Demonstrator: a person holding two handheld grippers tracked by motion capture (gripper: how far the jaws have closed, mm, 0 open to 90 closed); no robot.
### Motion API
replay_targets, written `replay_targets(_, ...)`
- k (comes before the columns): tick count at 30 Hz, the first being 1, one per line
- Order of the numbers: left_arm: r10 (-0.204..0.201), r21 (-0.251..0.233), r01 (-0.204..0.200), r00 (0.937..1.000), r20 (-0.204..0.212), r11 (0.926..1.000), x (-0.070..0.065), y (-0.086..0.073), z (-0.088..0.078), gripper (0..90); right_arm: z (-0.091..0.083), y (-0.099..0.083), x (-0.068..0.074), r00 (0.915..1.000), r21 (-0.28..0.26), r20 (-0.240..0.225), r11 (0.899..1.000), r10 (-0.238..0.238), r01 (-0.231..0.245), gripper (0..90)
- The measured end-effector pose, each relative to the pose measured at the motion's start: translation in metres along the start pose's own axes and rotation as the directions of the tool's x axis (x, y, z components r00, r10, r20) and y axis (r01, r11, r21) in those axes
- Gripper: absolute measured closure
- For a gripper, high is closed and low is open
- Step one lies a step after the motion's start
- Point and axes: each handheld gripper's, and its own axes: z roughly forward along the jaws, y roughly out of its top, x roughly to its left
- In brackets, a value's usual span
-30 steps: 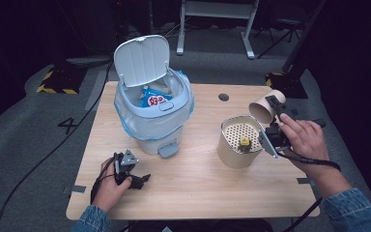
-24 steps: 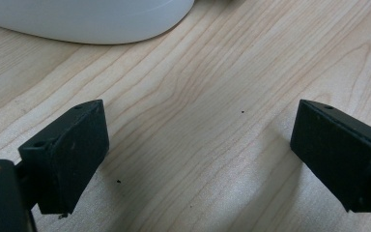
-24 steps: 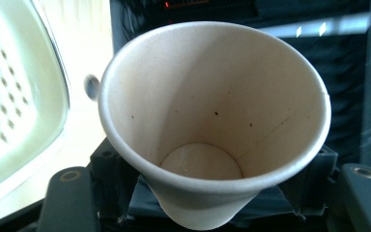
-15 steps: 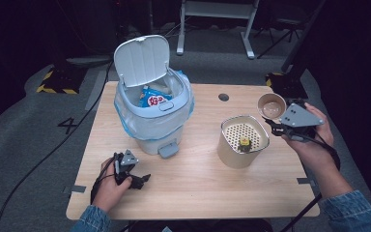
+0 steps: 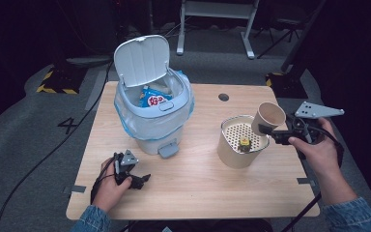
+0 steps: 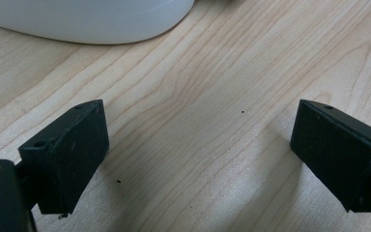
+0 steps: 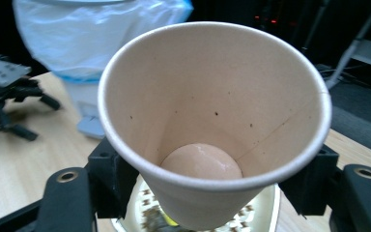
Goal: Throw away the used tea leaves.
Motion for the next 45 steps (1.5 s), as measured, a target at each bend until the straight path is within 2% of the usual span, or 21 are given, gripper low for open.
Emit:
replay_targets(4, 0.000, 0.000, 0.000, 1.0000, 0.000, 1.0000, 0.000, 0.000, 0.000, 6.9, 0.000, -0.003, 0.012, 0.9986, 0.026, -0.048, 0.999, 0.021, -0.020, 31.3)
replay_targets(8, 0.000, 0.000, 0.000, 1.0000, 0.000, 1.0000, 0.000, 0.000, 0.000, 6.9, 0.002, -0.011, 0.025, 0.9986, 0.051, -0.052, 0.999, -0.003, 0.005, 30.6)
replay_targets(11, 0.000, 0.000, 0.000, 1.0000, 0.000, 1.0000, 0.000, 0.000, 0.000, 6.9, 0.005, -0.020, 0.035, 0.9967, 0.068, -0.081, 0.998, -0.001, 0.007, 30.6)
replay_targets(19, 0.001, 0.000, -0.001, 1.0000, 0.000, 1.0000, 0.000, 0.000, 0.000, 7.0, 0.017, -0.048, 0.061, 0.9922, 0.090, -0.125, 0.996, -0.002, 0.013, 29.6)
replay_targets(21, 0.000, 0.000, 0.000, 1.0000, 0.000, 1.0000, 0.000, 0.000, 0.000, 6.9, 0.019, -0.056, 0.066, 0.9939, 0.040, -0.109, 0.999, -0.016, 0.020, 29.6)
replay_targets(22, 0.000, 0.000, 0.000, 1.0000, 0.000, 1.0000, 0.000, 0.000, 0.000, 6.9, 0.018, -0.058, 0.068, 0.9948, 0.028, -0.101, 0.999, -0.018, 0.021, 29.8)
replay_targets(24, 0.000, 0.000, 0.000, 1.0000, 0.000, 1.0000, 0.000, 0.000, 0.000, 6.9, 0.015, -0.060, 0.073, 0.9955, 0.030, -0.082, 0.998, -0.049, 0.051, 30.1)
replay_targets(26, 0.001, 0.000, -0.001, 1.0000, -0.001, 1.0000, 0.000, 0.000, 0.000, 7.0, 0.013, -0.062, 0.078, 0.9930, 0.024, -0.111, 0.999, -0.041, 0.044, 30.1)
replay_targets(28, 0.001, 0.000, -0.001, 1.0000, 0.000, 1.0000, 0.000, 0.000, 0.000, 7.0, 0.010, -0.064, 0.083, 0.9918, 0.003, -0.118, 0.999, -0.051, 0.051, 30.1)
replay_targets(32, 0.001, 0.000, -0.001, 1.0000, 0.000, 1.0000, 0.000, 0.000, 0.000, 7.0, 0.014, -0.074, 0.093, 0.9855, 0.024, -0.165, 0.999, -0.042, 0.047, 30.2)
replay_targets(38, 0.001, 0.000, -0.001, 1.0000, 0.000, 1.0000, 0.000, 0.000, 0.000, 7.0, 0.026, -0.085, 0.096, 0.9816, 0.044, -0.190, 0.999, -0.016, 0.025, 30.3)
replay_targets(45, 0.004, 0.001, -0.004, 1.0000, -0.003, 1.0000, 0.000, 0.000, 0.000, 7.2, 0.036, -0.081, 0.098, 0.9768, 0.040, -0.214, 0.999, -0.003, 0.012, 30.0)
